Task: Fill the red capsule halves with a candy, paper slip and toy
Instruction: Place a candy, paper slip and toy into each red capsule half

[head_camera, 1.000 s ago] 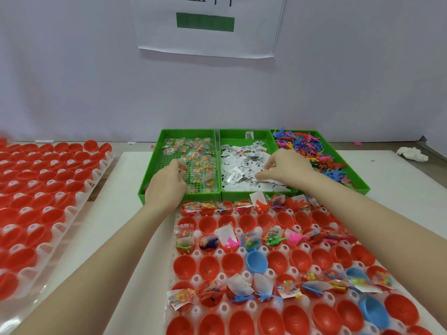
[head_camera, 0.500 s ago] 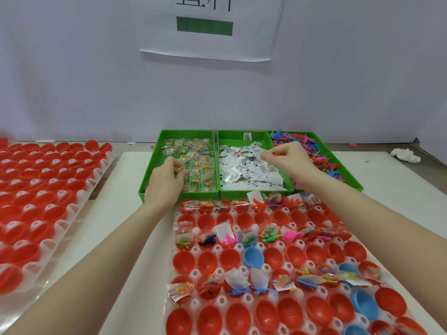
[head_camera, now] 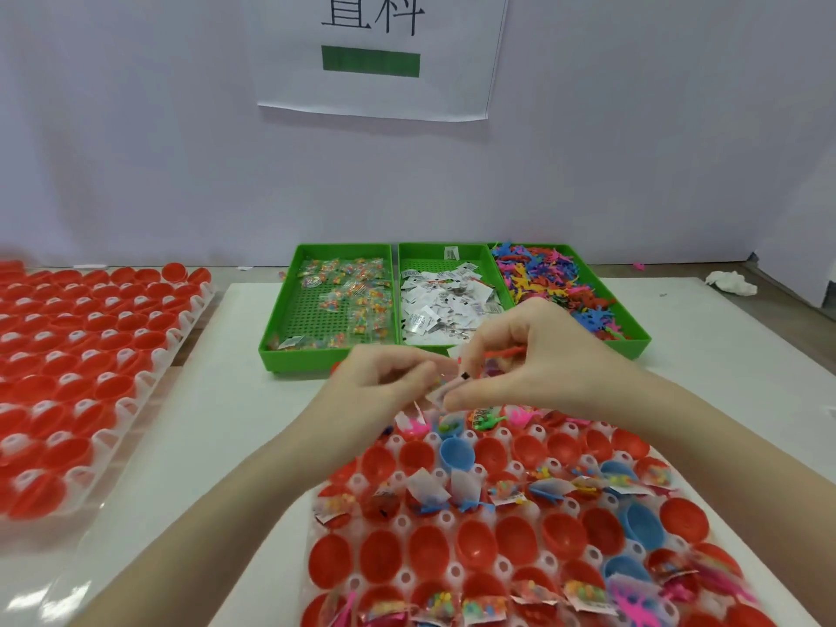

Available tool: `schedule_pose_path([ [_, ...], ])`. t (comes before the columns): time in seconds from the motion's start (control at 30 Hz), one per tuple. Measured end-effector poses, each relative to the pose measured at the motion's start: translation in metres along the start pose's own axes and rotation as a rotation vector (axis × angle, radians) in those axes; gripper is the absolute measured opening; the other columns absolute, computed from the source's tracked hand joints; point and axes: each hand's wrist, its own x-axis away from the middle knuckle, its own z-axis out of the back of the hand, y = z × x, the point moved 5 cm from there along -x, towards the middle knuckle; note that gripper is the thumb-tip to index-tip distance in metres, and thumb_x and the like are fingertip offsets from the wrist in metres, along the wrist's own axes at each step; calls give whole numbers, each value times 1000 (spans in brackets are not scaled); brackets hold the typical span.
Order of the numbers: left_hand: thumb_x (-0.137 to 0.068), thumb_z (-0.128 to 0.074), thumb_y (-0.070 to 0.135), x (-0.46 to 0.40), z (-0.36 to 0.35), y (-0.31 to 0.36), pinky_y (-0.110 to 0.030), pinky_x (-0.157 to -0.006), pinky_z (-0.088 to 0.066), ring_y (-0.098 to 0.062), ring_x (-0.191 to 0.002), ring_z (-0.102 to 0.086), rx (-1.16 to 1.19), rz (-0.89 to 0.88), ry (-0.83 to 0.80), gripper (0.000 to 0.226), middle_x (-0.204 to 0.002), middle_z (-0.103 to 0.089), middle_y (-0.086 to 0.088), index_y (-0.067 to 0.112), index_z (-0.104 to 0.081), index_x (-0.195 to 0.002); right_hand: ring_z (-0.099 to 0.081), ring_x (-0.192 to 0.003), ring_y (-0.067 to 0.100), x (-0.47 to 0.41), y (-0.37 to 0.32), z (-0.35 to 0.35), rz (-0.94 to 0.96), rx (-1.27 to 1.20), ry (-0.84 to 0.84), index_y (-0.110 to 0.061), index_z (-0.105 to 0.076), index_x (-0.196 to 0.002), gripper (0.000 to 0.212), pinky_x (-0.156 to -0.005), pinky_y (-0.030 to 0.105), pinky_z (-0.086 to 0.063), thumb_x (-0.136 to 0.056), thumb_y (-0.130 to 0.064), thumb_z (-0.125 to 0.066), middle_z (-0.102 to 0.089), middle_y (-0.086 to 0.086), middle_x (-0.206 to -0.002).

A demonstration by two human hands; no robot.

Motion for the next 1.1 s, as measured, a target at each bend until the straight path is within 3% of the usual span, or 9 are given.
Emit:
schedule_pose_path([
  [0.1,-92,-48,17,20,-14,8,-11,-62,-46,2,-66,-60,100,48,-81,24,-77,-69,4,8,-70,-94,-34,-40,5,11,-7,0,24,105,28,-27,-63,-54,21,-44,11,-25,-63,-25,-82,-43,-14,-39],
  [0.2,-87,-55,14,35,-18,11,-11,-64,-48,-1,-67,-61,138,42,-60,16,-80,-70,-3,15,-70,-92,-37,-42,5,22,-10,-2,25,133,90,-27,-61,-59,22,-46,11,-28,-62,-26,-83,-44,-15,-43],
  [0.37,-73,-58,23,51,-24,7,-11,-59,-46,-1,-58,-58,361,120,-51,21,-65,-67,3,17,-76,-82,-29,-47,4,50,-11,-4,8,-130,143,-28,-60,-83,32,-48,9,-27,-62,-40,-80,-33,-13,-52],
  [0.43,-76,-58,24,57,-24,4,-13,-62,-48,-2,-60,-58,359,146,-23,21,-72,-69,-1,21,-77,-83,-35,-49,1,60,-8,-6,-44,-232,163,-33,-61,-91,33,-51,8,-32,-67,-54,-68,-38,-15,-55],
  [0.53,-87,-56,16,64,-28,4,-17,-70,-50,-4,-66,-58,303,165,-7,20,-93,-72,-9,14,-74,-95,-52,-55,-10,72,-5,-13,-118,-334,121,-43,-63,-100,28,-52,3,-38,-88,-52,-40,-55,-27,-61],
  [0.6,-89,-54,14,68,-31,6,-13,-67,-49,-1,-64,-58,292,171,14,19,-81,-72,-1,13,-73,-94,-48,-50,-9,81,-8,-15,-134,-333,100,-47,-64,-102,33,-51,5,-36,-85,-42,-36,-51,-28,-53],
  [0.7,-88,-55,14,75,-37,14,-7,-58,-43,3,-55,-55,279,142,35,17,-59,-64,8,15,-72,-90,-51,-58,-13,95,-19,-13,-48,-304,115,-34,-59,-113,25,-58,1,-37,-92,-30,-46,-54,-32,-60],
  [0.9,-86,-57,12,88,-46,34,-7,-57,-43,4,-53,-54,184,9,93,22,-53,-61,10,28,-68,-78,-64,-53,8,116,-27,-6,-49,-529,351,-22,-73,-71,28,-57,15,-53,-43,-20,-75,-68,0,-57],
  [1.1,-80,-60,27,100,-54,41,-9,-61,-46,2,-59,-59,156,-36,13,13,-67,-67,4,32,-70,-88,-67,-67,3,127,-42,-4,45,-333,213,-21,-76,-77,22,-64,11,-50,-57,-17,-67,-72,-7,-71],
])
